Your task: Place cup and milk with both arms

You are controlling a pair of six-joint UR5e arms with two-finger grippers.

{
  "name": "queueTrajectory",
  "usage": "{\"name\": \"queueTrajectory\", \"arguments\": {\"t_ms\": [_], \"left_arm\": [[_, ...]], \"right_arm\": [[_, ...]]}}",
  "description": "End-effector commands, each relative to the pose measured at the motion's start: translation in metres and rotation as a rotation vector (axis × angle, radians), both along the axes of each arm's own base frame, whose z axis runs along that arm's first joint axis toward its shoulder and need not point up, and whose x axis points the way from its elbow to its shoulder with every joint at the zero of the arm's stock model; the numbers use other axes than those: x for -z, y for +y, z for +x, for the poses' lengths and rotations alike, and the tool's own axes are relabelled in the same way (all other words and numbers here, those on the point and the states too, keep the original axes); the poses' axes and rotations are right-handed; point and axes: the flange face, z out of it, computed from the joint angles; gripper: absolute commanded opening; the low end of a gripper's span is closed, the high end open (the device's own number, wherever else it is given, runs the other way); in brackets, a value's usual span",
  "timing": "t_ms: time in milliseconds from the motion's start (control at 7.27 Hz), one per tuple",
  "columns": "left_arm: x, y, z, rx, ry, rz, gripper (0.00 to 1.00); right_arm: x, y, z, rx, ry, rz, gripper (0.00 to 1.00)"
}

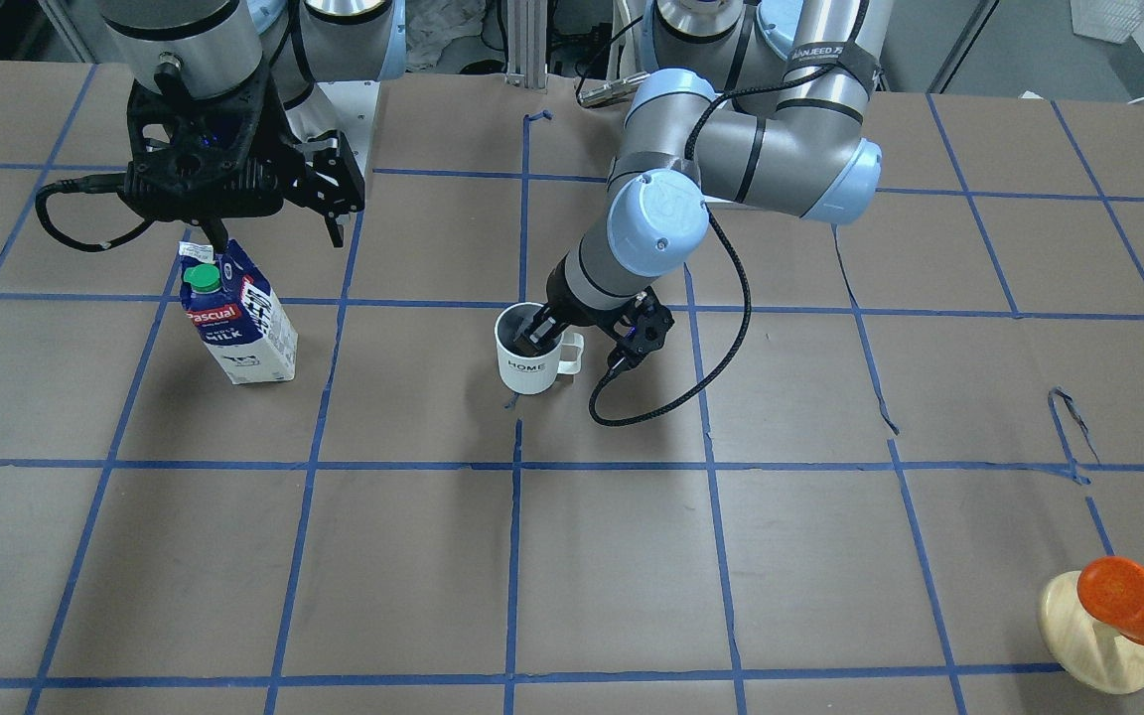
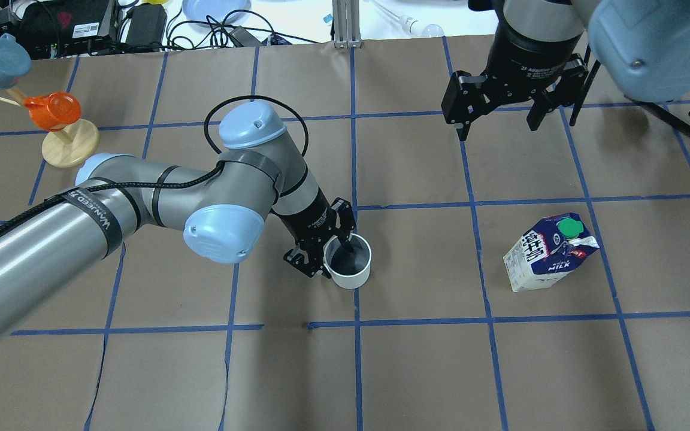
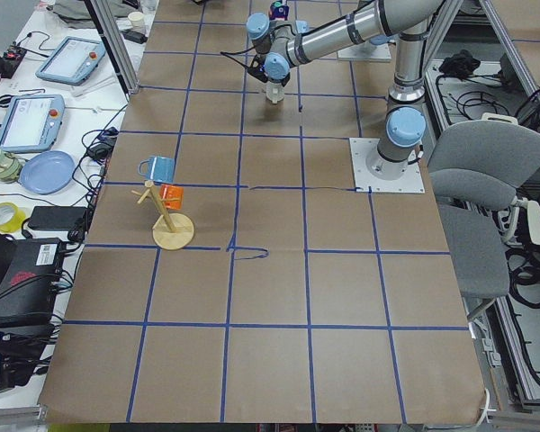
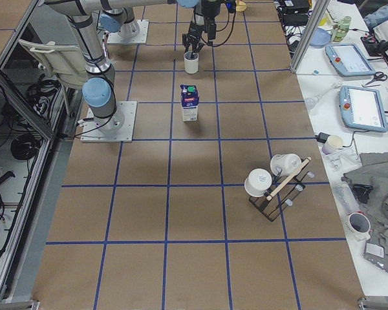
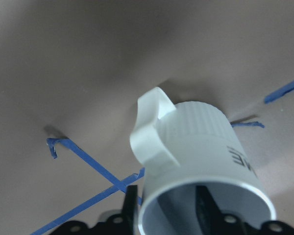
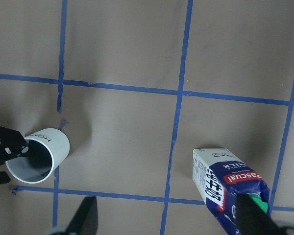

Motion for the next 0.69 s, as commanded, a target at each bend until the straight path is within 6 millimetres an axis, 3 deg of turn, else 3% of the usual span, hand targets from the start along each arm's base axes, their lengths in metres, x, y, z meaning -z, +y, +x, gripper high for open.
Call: {"name": "queueTrajectory", "arguments": {"t_ms": [0,138,275,550], "left_arm": [[-0.031,-0.023,0.007,0.026,-0.050,-0.086,1.00],[-0.045,-0.033,0.008,0.069,-0.056,-0.100,1.00],[-0.051,-0.044,0.031,0.197,-0.141,-0.138,1.00],[-0.063,-0.060,0.076,0.243,-0.135,-0.135,1.00]], "right_arm": [[0.005,-0.005,-0.003,0.003,0.004,0.003,1.00],[0.013,-0.012,-0.005,0.006,0.011,0.017,1.00],[0.027,-0.023,-0.014,0.018,0.015,0.045,1.00],[0.060,-0.039,-0.068,0.023,0.008,0.116,1.00]]}}
